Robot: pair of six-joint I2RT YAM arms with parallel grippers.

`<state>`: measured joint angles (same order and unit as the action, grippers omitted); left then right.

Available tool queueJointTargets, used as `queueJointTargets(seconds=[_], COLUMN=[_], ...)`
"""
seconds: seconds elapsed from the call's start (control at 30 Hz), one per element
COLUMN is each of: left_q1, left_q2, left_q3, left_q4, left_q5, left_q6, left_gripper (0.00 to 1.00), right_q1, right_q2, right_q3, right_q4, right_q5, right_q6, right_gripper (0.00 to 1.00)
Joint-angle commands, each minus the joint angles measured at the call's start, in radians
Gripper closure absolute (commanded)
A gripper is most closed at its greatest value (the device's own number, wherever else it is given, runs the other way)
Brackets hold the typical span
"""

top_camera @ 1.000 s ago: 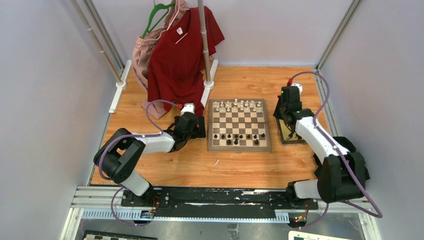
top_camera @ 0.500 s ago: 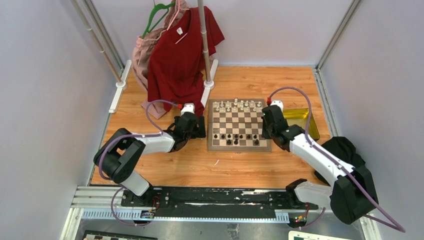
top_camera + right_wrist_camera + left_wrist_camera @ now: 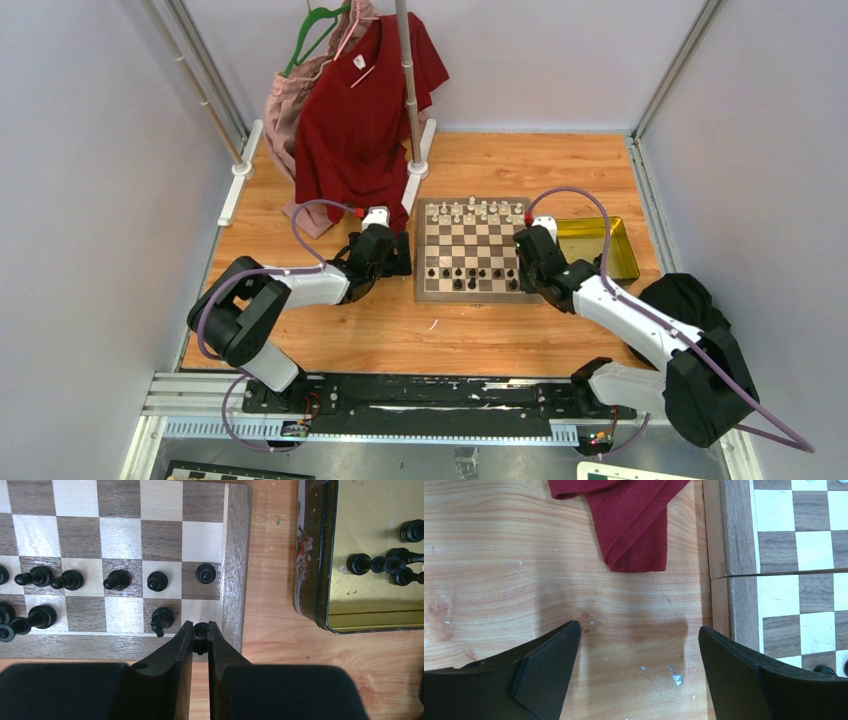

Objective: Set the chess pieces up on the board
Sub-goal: Place the chess piece on the chessboard.

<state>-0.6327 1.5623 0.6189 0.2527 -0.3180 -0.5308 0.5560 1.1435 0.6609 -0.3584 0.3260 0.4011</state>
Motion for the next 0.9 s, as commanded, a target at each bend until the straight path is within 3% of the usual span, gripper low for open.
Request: queueJointTargets(seconds=[0.0,0.5,0.87], left_q1=[-0.006,-0.007,-0.013], left_q2=[-0.004,0.012,0.018], left_q3=[0.020,0.024,0.026], left_q4=[0.022,0.022,0.022], left_q5=[-0.018,-0.013,-0.013], left_q6=[0.009,0.008,0.008], left_gripper=[0.07,0.07,0.07], right_q1=[0.015,0.015,0.014], right_q2=[0.003,0.040,0.014], right_q3=[-0.033,-0.062,-0.047], right_q4=[0.031,0.116,0.069], right_q5=[0.039,0.033,0.025], right_q6=[0.015,0.009,0.006], right_gripper=[1.00,0.99,0.67])
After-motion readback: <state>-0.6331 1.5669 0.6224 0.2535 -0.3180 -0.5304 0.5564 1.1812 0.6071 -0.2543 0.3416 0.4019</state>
